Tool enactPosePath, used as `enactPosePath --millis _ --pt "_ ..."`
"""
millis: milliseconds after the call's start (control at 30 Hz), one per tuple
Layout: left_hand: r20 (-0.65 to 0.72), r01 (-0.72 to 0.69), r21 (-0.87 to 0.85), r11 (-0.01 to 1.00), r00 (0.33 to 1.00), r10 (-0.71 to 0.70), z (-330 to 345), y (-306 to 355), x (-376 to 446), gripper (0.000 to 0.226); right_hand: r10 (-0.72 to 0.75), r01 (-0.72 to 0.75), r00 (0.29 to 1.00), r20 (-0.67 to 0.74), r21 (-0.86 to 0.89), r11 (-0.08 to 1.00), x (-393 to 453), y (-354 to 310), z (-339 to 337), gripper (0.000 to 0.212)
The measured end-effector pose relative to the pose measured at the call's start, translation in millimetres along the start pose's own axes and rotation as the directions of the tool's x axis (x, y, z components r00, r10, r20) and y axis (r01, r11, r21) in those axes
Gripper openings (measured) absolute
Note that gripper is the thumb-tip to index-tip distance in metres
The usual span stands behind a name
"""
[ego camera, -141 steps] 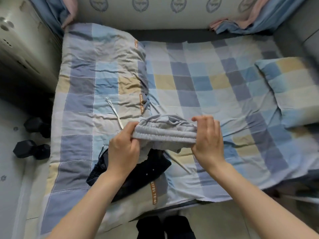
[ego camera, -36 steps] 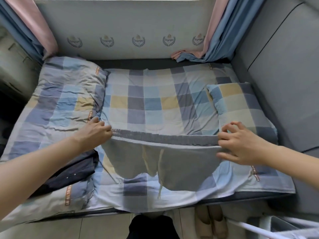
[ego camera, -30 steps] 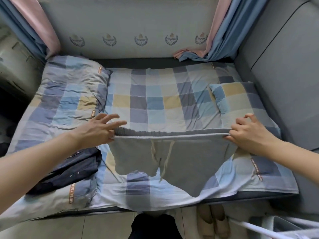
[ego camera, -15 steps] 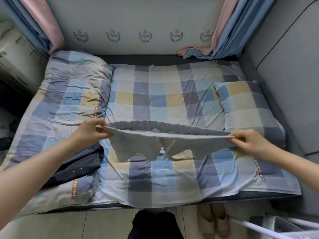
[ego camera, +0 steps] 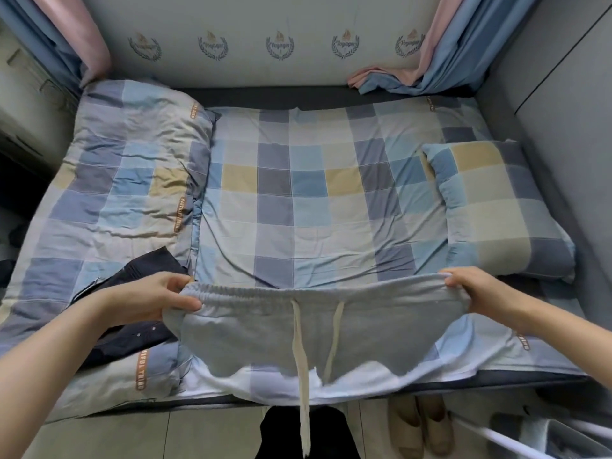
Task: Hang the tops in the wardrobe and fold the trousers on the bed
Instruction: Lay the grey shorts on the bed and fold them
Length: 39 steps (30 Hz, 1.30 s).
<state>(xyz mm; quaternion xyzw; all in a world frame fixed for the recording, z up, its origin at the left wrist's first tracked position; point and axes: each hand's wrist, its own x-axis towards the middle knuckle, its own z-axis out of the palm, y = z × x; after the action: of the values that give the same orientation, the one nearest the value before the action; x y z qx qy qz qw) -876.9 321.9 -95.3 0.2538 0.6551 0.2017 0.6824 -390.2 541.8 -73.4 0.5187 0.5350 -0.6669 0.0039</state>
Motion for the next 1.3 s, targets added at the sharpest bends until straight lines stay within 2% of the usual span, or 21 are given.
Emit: enactPosePath --millis 100,167,200,233,300,333,400,500,633,767,833,900,967,1033,1067,1100,1133,1167,1233,1267,1300 --pt "-0.058 -0.035 -0.004 0.999 0.998 0.035 -21.6 0.7 51.6 0.026 -0.047 0.030 0.995 -0.085 -0.187 0.982 60.1 -3.6 -1.7 0.035" --pt "-0.139 -0.014 0.035 0.999 0.990 0.019 -40.7 -14.8 102.6 0.065 -0.105 0.061 0.985 -0.136 -0.294 0.954 118.4 3.3 -0.6 0.036" --pt "-0.212 0.009 0.076 0.997 0.977 0.008 -46.7 -19.0 125.4 0.076 -0.148 0.084 0.975 -0.167 -0.340 0.937 146.4 8.6 -0.1 0.034" --pt "-0.270 0.012 0.100 0.995 0.963 0.015 -51.9 -33.6 162.0 0.076 -0.184 0.104 0.967 -0.177 -0.385 0.917 186.5 24.3 3.6 0.029" --pt "-0.380 -0.005 0.191 0.982 0.922 0.078 -52.7 -50.7 217.7 0.045 -0.242 0.124 0.945 -0.221 -0.442 0.888 244.8 46.7 12.4 0.013" --pt "-0.425 -0.016 0.216 0.976 0.899 0.108 -53.4 -60.7 244.5 0.035 -0.258 0.121 0.930 -0.261 -0.446 0.887 272.0 58.5 18.4 0.012" --pt "-0.481 -0.022 0.257 0.966 0.864 0.148 -54.2 -94.7 309.5 0.028 -0.275 0.095 0.903 -0.330 -0.469 0.878 338.0 96.0 33.1 0.025" --pt "-0.502 -0.003 0.364 0.931 0.842 0.199 -47.7 -138.1 374.5 0.024 -0.233 0.020 0.880 -0.414 -0.457 0.889 409.6 147.5 48.6 0.033" --pt "-0.577 0.031 0.501 0.865 0.757 0.307 -61.2 -155.3 420.0 0.024 -0.251 -0.065 0.821 -0.512 -0.522 0.851 459.3 172.1 47.7 0.022" --pt "-0.619 0.062 0.615 0.786 0.655 0.433 -90.5 -117.7 444.2 0.029 -0.332 -0.075 0.755 -0.565 -0.577 0.813 490.9 136.2 30.1 0.022" --pt "-0.630 0.050 0.648 0.760 0.595 0.499 -100.8 -93.1 455.0 0.036 -0.386 -0.076 0.694 -0.608 -0.595 0.801 507.3 109.4 21.2 0.027" --pt "-0.624 0.076 0.663 0.745 0.606 0.494 -102.0 -78.3 465.1 0.060 -0.370 -0.128 0.681 -0.632 -0.600 0.790 517.5 91.2 21.2 0.040" --pt "-0.602 0.224 0.697 0.681 0.698 0.388 -87.2 -80.5 470.5 0.090 -0.369 -0.167 0.738 -0.565 -0.682 0.712 516.7 91.8 36.4 0.055" --pt "-0.524 0.342 0.816 0.467 0.778 0.346 -53.7 -99.2 472.9 0.100 -0.430 -0.056 0.810 -0.398 -0.783 0.619 509.1 109.5 61.3 0.056" --pt "-0.428 0.308 0.888 0.340 0.822 0.375 -33.0 -115.2 473.9 0.096 -0.451 0.026 0.844 -0.290 -0.818 0.574 503.9 125.6 76.7 0.053" --pt "-0.281 0.208 0.956 0.208 0.851 0.444 -9.3 -132.6 471.4 0.086 -0.456 0.105 0.872 -0.179 -0.841 0.530 494.7 141.8 91.2 0.051" --pt "-0.104 0.069 0.994 0.086 0.846 0.523 14.8 -150.3 465.7 0.076 -0.451 0.185 0.890 -0.063 -0.855 0.484 485.2 160.9 106.2 0.050" --pt "0.078 -0.069 0.997 -0.038 0.802 0.592 36.1 -168.4 459.3 0.068 -0.443 0.270 0.894 0.058 -0.861 0.432 475.9 179.2 120.3 0.052" --pt "0.379 -0.270 0.925 -0.267 0.698 0.607 75.0 -205.6 447.6 0.052 -0.397 0.413 0.876 0.274 -0.852 0.324 455.8 210.7 146.1 0.058" --pt "0.481 -0.334 0.876 -0.348 0.656 0.582 93.6 -220.5 440.9 0.044 -0.360 0.467 0.861 0.360 -0.841 0.273 447.1 223.7 156.8 0.060" --pt "0.542 -0.373 0.839 -0.397 0.645 0.538 110.9 -232.3 434.3 0.039 -0.319 0.512 0.844 0.432 -0.827 0.234 439.9 233.7 166.4 0.061"
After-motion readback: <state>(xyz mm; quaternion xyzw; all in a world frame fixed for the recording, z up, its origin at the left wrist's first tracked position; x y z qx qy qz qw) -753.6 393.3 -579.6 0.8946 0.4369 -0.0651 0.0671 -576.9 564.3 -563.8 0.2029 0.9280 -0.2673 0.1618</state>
